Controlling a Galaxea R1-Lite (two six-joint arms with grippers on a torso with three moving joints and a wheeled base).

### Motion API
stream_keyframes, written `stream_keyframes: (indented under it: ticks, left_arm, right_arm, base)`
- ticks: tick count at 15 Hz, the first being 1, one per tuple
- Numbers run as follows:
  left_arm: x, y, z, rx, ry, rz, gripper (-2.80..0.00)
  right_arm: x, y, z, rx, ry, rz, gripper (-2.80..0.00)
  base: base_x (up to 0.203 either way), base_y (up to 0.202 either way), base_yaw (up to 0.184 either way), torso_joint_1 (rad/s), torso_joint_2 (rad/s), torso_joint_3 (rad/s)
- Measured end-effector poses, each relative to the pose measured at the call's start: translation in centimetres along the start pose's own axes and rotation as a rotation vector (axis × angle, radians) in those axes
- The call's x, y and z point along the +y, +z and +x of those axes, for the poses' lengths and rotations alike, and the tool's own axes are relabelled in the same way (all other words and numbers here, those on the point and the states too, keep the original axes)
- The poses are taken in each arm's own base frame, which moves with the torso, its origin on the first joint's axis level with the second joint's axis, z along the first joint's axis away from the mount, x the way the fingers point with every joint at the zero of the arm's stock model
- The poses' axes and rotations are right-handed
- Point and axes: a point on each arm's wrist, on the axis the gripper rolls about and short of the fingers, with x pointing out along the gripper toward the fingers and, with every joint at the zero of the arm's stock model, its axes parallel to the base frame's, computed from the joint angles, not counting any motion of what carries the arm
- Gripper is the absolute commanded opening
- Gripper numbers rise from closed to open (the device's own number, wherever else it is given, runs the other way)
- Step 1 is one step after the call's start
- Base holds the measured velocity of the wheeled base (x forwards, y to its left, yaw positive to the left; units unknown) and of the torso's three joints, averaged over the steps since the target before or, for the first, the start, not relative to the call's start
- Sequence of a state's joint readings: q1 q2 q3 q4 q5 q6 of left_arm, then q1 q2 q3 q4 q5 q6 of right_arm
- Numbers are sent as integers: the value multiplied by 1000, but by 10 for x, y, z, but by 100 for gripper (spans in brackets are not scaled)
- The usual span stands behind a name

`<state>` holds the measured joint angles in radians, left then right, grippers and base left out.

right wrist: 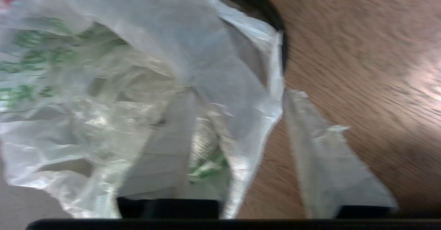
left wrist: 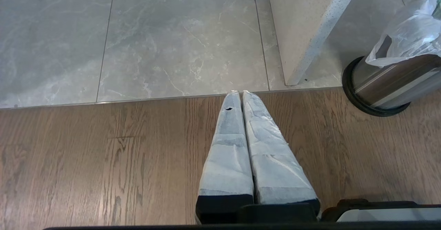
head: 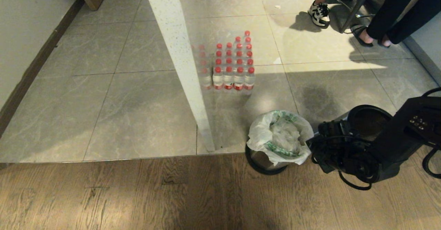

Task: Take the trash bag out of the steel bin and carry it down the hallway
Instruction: Pick up the trash bag

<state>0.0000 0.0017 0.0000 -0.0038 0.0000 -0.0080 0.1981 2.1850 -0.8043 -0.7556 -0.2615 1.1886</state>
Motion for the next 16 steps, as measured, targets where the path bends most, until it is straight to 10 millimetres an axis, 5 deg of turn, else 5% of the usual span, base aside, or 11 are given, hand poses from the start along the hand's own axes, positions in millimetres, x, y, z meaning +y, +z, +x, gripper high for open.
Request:
stream_keyframes:
  ticks: [16]
  left_arm:
    - [0,0,0,0,0,1,-280]
  right_arm:
    - [5,7,-17,20,0,-31,-280]
  base:
    - [0,0,0,0,0,0]
